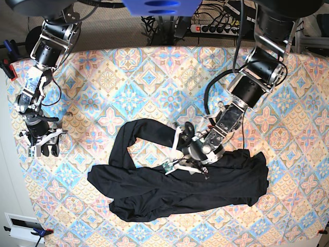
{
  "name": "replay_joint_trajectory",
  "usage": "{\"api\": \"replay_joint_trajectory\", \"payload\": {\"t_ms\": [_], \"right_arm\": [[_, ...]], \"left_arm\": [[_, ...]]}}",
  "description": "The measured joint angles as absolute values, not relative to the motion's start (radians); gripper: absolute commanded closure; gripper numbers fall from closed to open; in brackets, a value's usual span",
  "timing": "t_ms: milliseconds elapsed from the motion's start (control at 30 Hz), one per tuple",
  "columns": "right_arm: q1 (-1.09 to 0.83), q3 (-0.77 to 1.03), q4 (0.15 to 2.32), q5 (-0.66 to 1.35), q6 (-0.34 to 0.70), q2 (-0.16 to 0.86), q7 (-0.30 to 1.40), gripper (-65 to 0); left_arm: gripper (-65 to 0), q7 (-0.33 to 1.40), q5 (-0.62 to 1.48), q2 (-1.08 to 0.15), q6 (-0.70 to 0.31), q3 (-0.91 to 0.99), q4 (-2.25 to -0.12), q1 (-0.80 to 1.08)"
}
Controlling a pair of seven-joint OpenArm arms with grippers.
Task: Layout the t-shirt on the table in an organized manner, then fold the t-shirt properly
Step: 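Release the shirt and move the left gripper over the sleeve, then lower the left gripper onto the sleeve cuff and grasp it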
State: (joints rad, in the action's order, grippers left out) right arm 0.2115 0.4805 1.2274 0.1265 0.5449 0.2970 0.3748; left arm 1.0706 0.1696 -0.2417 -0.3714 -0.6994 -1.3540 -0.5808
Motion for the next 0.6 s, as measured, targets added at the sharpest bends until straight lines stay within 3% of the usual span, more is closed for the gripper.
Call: {"api": "replay_joint_trajectory", "payload": {"t_ms": [200,600], "right_arm": [[0.211,0.480,1.226,0.127,0.545,0.297,0.378,-20.9],[0.211,0.480,1.224,0.128,0.545,0.297,0.377,-20.9]], "left_arm": [[-30.3,1.071,0.170,-0.320,-0.376,-0.812,-1.354,-0.576],[-30.3,1.004,0.094,-0.321,-0.385,-0.998,-1.352,-0.606]]}}
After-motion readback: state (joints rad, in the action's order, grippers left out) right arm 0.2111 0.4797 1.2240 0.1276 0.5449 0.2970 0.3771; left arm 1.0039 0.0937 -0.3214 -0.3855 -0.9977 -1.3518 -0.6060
